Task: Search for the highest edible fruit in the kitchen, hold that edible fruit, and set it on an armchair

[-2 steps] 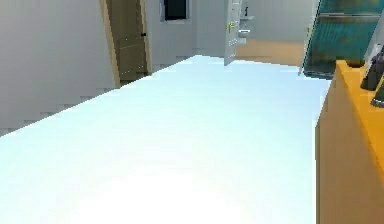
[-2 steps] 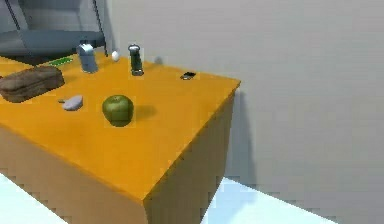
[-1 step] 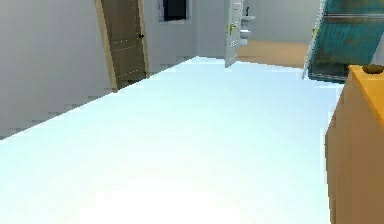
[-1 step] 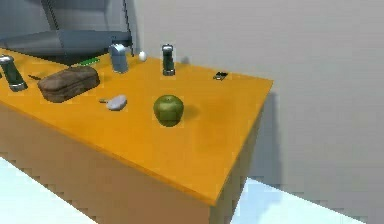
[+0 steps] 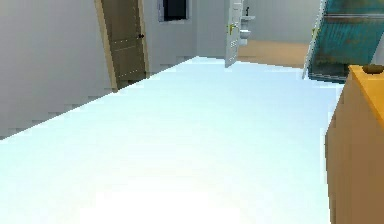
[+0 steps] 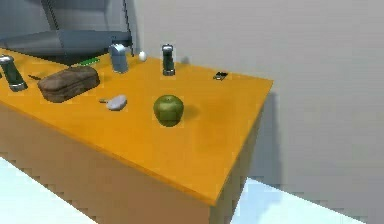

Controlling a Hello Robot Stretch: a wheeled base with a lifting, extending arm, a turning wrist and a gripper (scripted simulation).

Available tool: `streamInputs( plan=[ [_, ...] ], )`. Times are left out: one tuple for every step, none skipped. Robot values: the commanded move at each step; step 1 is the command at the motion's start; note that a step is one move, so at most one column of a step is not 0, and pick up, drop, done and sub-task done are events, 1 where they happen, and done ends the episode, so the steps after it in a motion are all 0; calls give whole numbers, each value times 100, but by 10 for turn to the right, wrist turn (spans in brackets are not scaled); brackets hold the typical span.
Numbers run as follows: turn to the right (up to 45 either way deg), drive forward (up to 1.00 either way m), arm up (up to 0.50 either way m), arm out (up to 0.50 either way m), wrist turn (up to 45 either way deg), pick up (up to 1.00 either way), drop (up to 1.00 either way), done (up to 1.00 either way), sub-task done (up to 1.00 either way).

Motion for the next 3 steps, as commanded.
streamInputs(
  plan=[
    [0, 0, 38, 0, 0, 0, 0, 0, 0],
    [0, 0, 0, 36, 0, 0, 0, 0, 0],
    [0, 0, 0, 0, 450, 0, 0, 0, 0]
  ],
)
